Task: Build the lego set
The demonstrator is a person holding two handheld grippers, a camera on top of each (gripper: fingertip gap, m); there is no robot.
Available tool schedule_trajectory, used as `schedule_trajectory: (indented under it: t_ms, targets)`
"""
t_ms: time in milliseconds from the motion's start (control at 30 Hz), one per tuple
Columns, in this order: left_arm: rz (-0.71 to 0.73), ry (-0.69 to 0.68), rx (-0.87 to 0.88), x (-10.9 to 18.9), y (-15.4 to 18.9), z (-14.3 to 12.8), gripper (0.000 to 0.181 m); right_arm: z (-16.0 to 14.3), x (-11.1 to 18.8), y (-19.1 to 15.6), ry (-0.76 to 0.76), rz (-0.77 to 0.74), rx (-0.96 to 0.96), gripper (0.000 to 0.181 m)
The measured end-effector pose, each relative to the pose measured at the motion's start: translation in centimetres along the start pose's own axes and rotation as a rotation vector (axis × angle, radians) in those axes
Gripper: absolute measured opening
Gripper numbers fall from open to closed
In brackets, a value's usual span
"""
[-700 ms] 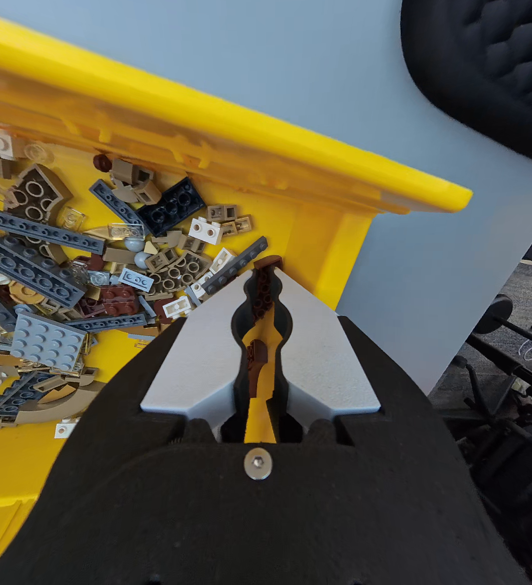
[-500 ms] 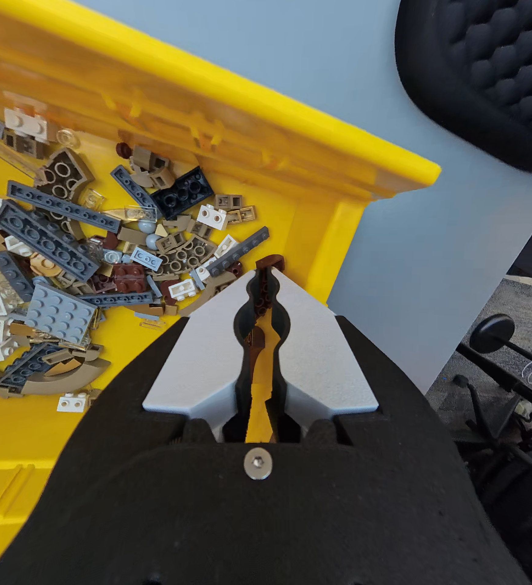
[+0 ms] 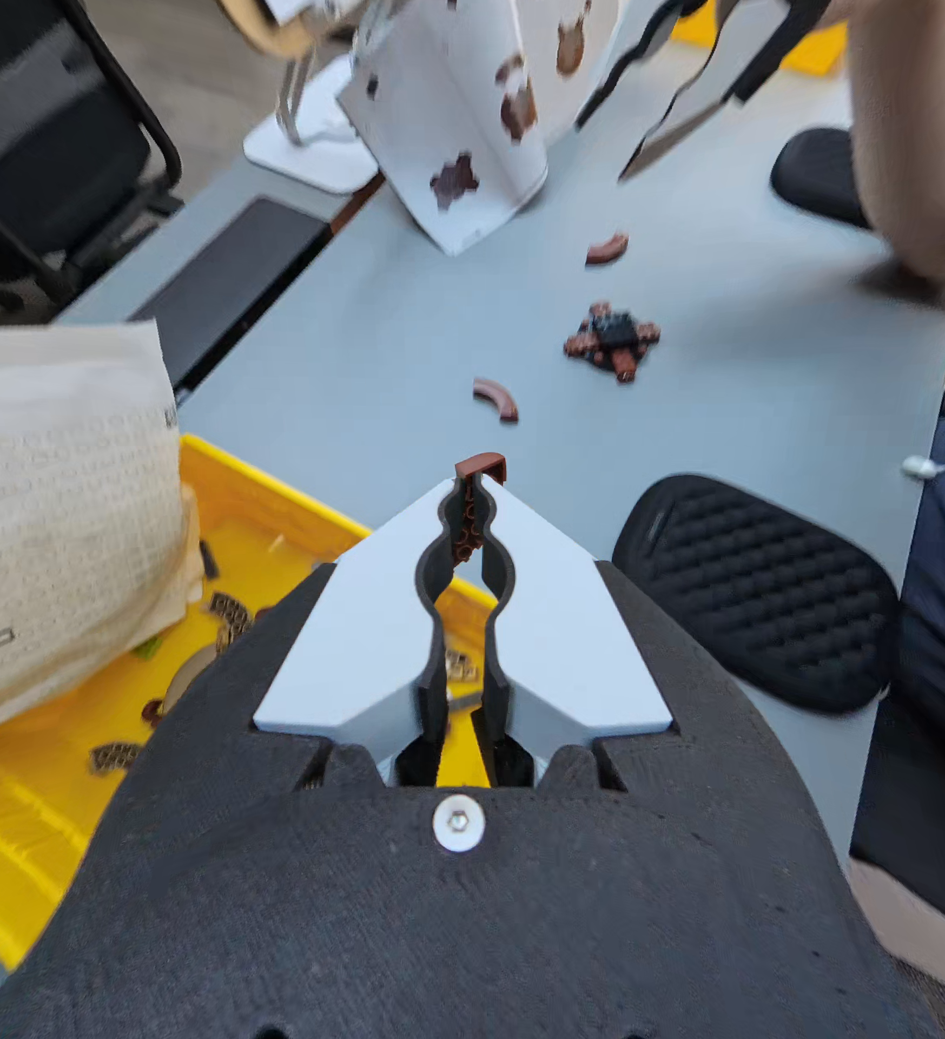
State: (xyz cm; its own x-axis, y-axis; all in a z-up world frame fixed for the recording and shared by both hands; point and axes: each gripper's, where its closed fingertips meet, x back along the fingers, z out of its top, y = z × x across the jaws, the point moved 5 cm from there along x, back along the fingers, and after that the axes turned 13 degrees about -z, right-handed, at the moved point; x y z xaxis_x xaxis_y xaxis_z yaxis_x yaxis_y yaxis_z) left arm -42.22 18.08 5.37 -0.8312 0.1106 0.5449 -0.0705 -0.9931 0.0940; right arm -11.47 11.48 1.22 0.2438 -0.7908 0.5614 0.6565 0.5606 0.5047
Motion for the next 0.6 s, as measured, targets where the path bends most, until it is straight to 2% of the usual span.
schedule_trajectory:
  t_ms: [33, 100, 133, 233, 400, 433, 533, 600]
  targets:
    - [0.011, 0.060, -0.019, -0.8, 0.8, 1.5, 0.000, 2.9, -0.1, -1.2, 0.163, 0.022, -0.036, 0.052]
    - [0.030, 0.191, -0.040, -2.6, 2.4, 4.3, 0.000, 7.7, 0.7, -4.3, 0.472, 0.109, -0.111, 0.053]
    - [0.004, 0.257, -0.045, -3.6, 3.3, 5.6, 0.000, 9.3, 1.0, -5.6, 0.571, 0.130, -0.136, 0.053]
    - [-0.066, 0.384, -0.055, -6.5, 5.5, 8.2, 0.000, 11.4, 1.9, -7.8, 0.728, 0.191, -0.234, 0.052]
    - [-0.129, 0.478, -0.071, -9.1, 7.0, 10.4, 0.000, 10.8, 2.9, -5.9, 0.828, 0.049, -0.403, 0.021]
    - [-0.143, 0.487, -0.064, -9.3, 7.1, 10.6, 0.000, 10.7, 3.0, -5.7, 0.827, 0.033, -0.396, 0.015]
    - [-0.163, 0.490, -0.051, -9.7, 7.0, 10.9, 0.000, 10.5, 3.2, -5.3, 0.802, 0.006, -0.320, 0.015]
    - [-0.174, 0.488, -0.020, -9.6, 6.9, 10.9, 0.006, 9.7, 3.2, -4.1, 0.701, -0.023, -0.221, 0.014]
